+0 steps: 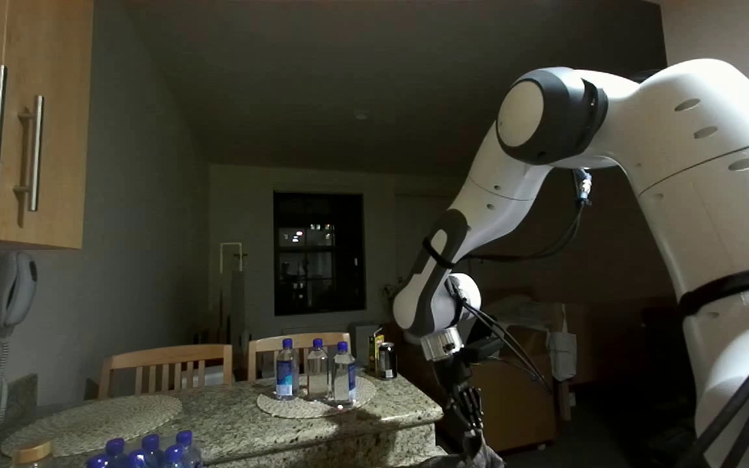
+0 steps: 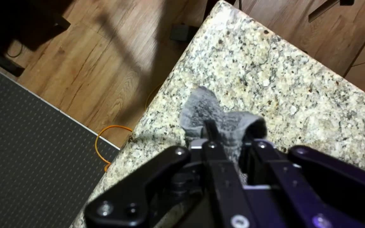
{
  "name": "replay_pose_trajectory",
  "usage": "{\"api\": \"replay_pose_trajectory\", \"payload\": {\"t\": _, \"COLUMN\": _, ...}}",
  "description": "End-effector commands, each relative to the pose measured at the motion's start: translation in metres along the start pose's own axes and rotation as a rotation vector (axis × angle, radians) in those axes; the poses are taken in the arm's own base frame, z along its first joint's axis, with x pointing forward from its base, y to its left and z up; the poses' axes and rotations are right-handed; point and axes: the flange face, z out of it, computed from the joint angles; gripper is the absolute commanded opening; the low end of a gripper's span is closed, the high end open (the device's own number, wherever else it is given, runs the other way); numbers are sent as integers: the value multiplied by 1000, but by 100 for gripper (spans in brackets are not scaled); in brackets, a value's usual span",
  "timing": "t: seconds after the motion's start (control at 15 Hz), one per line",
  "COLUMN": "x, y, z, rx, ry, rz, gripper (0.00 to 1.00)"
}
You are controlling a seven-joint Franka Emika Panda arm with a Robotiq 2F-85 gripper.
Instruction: Move the towel to the right
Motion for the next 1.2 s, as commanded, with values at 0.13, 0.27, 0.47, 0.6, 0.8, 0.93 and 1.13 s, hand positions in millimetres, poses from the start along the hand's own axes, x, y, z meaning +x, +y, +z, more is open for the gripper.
{"api": "replay_pose_trajectory", "payload": {"t": 0.13, "x": 7, "y": -4, "z": 15, "rx": -18, "ry": -50, "rz": -1, "gripper": 63}}
{"api": "replay_pose_trajectory", "payload": {"t": 0.27, "x": 11, "y": -9, "z": 10, "rx": -18, "ry": -40, "rz": -14, "gripper": 74}}
{"api": "replay_pose_trajectory", "payload": {"t": 0.47, "x": 15, "y": -23, "z": -5, "rx": -23, "ry": -15, "rz": -51, "gripper": 95}}
{"api": "replay_pose_trajectory", "payload": {"t": 0.6, "x": 18, "y": -38, "z": -11, "rx": -26, "ry": 3, "rz": -80, "gripper": 100}}
{"api": "replay_pose_trajectory", "payload": {"t": 0.8, "x": 17, "y": -56, "z": -25, "rx": -29, "ry": 21, "rz": -111, "gripper": 100}}
{"api": "replay_pose_trajectory", "payload": {"t": 0.93, "x": 13, "y": -66, "z": -38, "rx": -28, "ry": 46, "rz": -121, "gripper": 100}}
{"api": "replay_pose_trajectory", "payload": {"t": 1.13, "x": 10, "y": -84, "z": -65, "rx": -3, "ry": 110, "rz": -108, "gripper": 100}}
